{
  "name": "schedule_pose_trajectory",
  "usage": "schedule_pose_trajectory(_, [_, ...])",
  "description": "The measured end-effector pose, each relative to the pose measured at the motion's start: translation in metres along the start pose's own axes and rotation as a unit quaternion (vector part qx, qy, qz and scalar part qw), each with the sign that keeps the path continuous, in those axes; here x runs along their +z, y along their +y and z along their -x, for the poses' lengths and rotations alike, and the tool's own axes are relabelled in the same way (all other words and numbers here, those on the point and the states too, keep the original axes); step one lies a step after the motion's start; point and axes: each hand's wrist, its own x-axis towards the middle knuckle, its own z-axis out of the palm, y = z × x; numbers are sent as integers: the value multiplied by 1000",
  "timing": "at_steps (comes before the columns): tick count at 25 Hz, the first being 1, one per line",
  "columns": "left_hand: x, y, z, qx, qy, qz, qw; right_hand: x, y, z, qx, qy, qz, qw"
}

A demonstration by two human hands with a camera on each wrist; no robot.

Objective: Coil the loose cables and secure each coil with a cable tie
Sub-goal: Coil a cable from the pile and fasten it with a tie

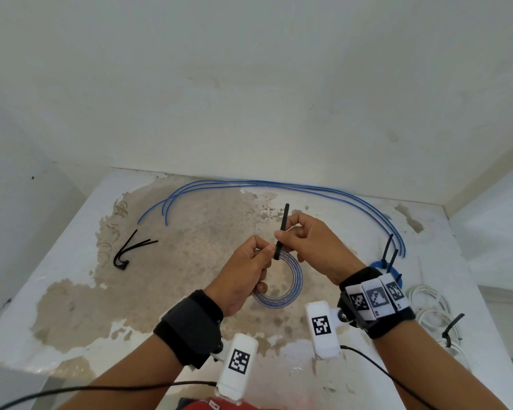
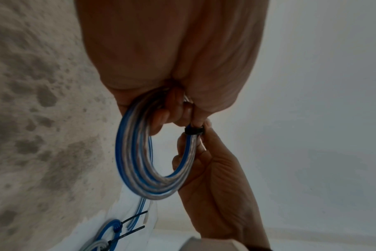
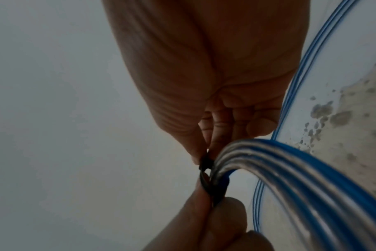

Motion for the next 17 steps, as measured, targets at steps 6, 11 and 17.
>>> schedule_pose_trajectory(6, [2, 4, 3, -13, -9, 11, 1000, -4, -1, 4, -21, 0, 25, 999])
schedule_pose_trajectory(11, [2, 2, 5, -45, -21, 15, 999, -7, 2, 4, -28, -31, 54, 998])
schedule_pose_trajectory(17, [3, 7, 7, -84, 2, 56, 995, -2, 5, 4, -39, -22, 37, 998])
